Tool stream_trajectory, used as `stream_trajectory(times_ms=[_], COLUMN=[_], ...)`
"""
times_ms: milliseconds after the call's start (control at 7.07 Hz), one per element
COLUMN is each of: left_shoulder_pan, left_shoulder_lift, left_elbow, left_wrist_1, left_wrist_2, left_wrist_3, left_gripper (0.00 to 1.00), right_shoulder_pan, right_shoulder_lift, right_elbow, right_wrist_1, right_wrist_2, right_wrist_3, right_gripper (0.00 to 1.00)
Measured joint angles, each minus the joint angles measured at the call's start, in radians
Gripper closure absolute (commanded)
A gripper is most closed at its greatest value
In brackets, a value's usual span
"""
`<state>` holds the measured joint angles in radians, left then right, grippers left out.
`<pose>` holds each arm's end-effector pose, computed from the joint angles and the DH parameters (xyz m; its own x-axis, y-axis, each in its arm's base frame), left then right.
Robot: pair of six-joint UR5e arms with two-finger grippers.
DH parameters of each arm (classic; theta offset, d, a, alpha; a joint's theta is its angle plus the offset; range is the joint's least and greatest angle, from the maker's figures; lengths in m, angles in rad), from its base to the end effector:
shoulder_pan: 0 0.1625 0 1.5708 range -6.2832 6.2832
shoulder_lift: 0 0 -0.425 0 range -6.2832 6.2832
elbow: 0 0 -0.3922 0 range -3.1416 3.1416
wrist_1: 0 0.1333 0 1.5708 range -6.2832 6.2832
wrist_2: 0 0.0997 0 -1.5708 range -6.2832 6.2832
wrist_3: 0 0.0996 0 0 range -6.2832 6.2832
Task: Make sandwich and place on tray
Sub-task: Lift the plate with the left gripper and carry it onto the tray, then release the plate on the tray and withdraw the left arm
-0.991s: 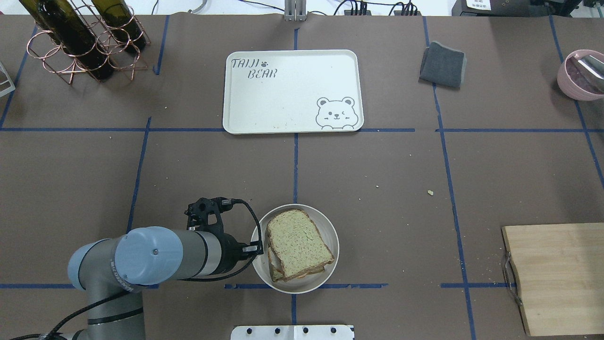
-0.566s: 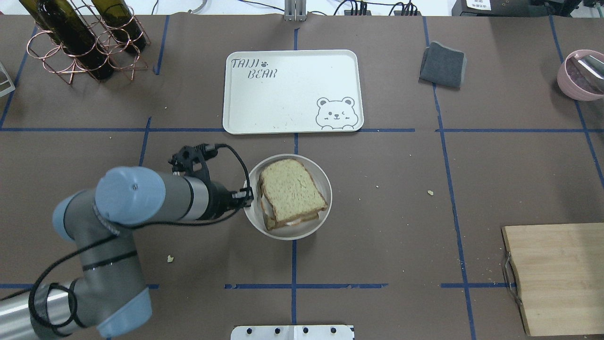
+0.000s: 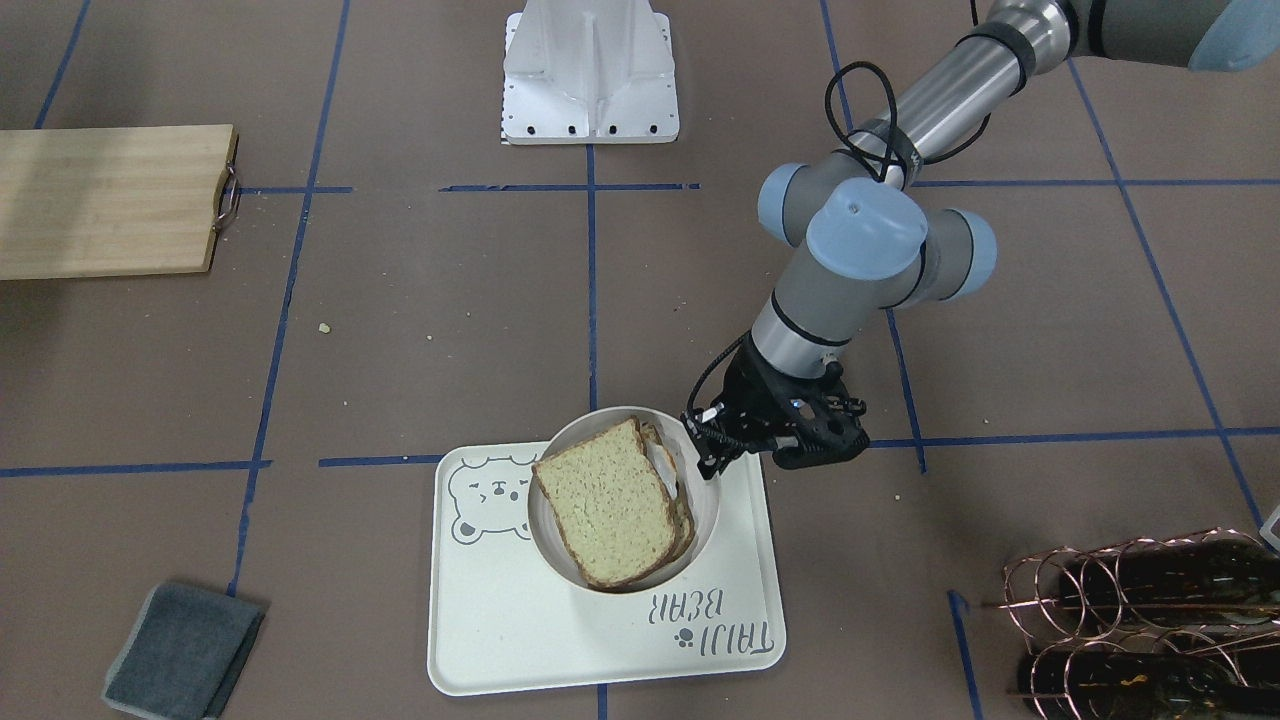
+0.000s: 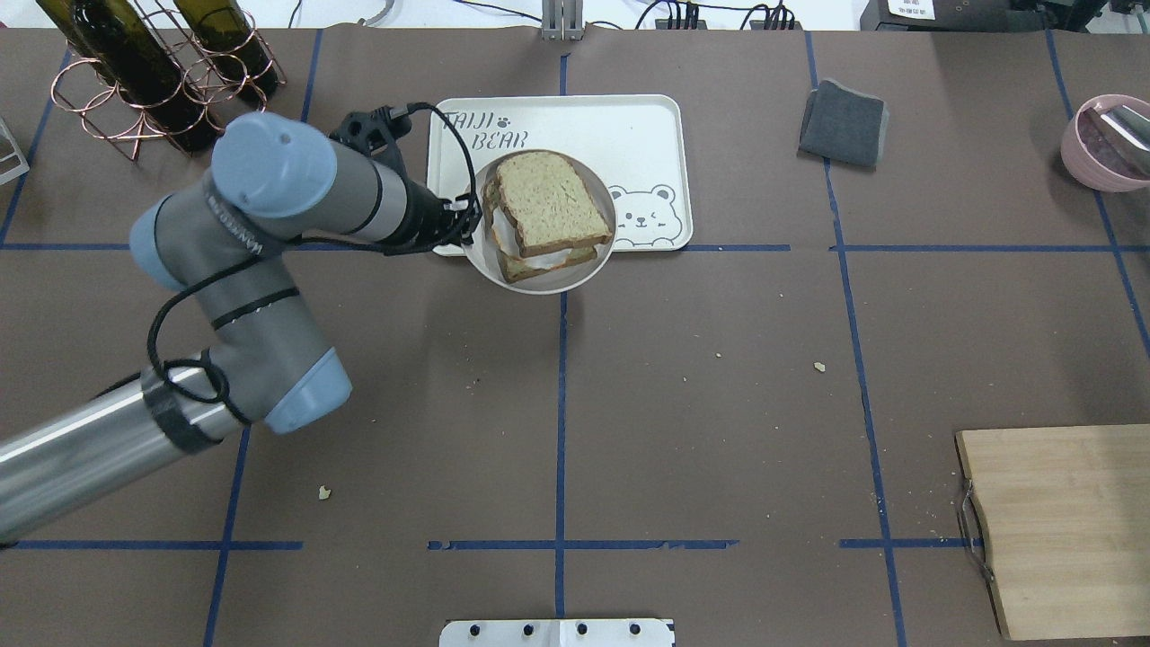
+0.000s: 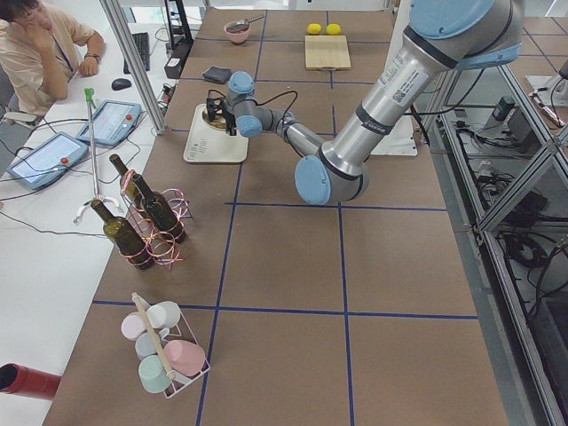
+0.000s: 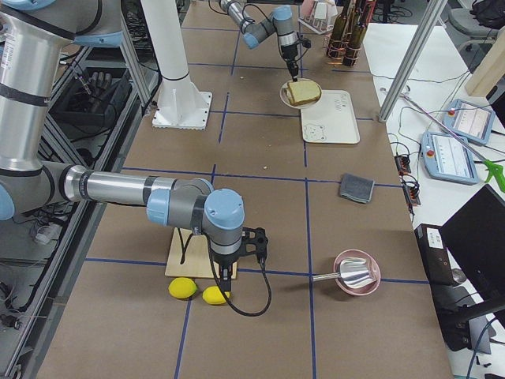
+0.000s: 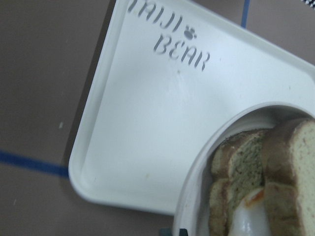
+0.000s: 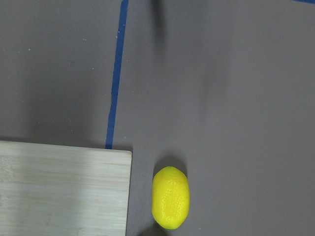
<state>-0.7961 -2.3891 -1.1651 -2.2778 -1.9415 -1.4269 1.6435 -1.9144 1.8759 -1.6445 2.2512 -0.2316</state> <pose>0.4877 -0.6372 0.2465 0.3647 -0.1815 -0.9133 0.3898 0.9205 -0.0273 0.0951 -0.3331 0.6659 0.7662 -0.1042 0.6342 0.1065 0.9937 0.0345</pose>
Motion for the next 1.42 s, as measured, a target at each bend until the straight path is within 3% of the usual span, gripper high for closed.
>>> stream_trajectory(times_ms=[142,283,425,708,849,1132,1415], left_shoulder_pan=[-0.01,-0.006,0.009,0.026,0.022,-0.012,-0.075], left_shoulder_lift=[-0.067,-0.105,-0.12,-0.11,-0.073,0.069,0.297], left_elbow=[0.138,0.216,0.247,0.225,0.165,-0.089,-0.44], left_wrist_1=[-0.064,-0.097,-0.111,-0.118,-0.111,0.016,0.221], left_wrist_2=[0.005,0.021,0.038,0.054,0.054,0.008,-0.064], left_wrist_3=[0.008,0.011,0.043,0.15,0.176,0.25,0.469], left_gripper=[0.84,0.33,0.0,0.0,0.0,0.0,0.0], right_shoulder_pan=[0.003,0.004,0.005,0.006,0.006,0.006,0.007], right_shoulder_lift=[0.0,-0.001,-0.002,-0.003,-0.006,-0.012,-0.016], right_elbow=[0.0,0.0,0.0,-0.001,-0.001,0.0,-0.003], right_wrist_1=[0.0,0.0,0.0,0.0,-0.001,0.0,0.0], right_wrist_2=[0.001,0.002,0.003,0.004,0.004,0.003,0.001], right_wrist_3=[0.0,0.0,0.0,0.0,0.0,0.0,0.0], right_gripper=[0.0,0.0,0.0,0.0,0.0,0.0,0.0])
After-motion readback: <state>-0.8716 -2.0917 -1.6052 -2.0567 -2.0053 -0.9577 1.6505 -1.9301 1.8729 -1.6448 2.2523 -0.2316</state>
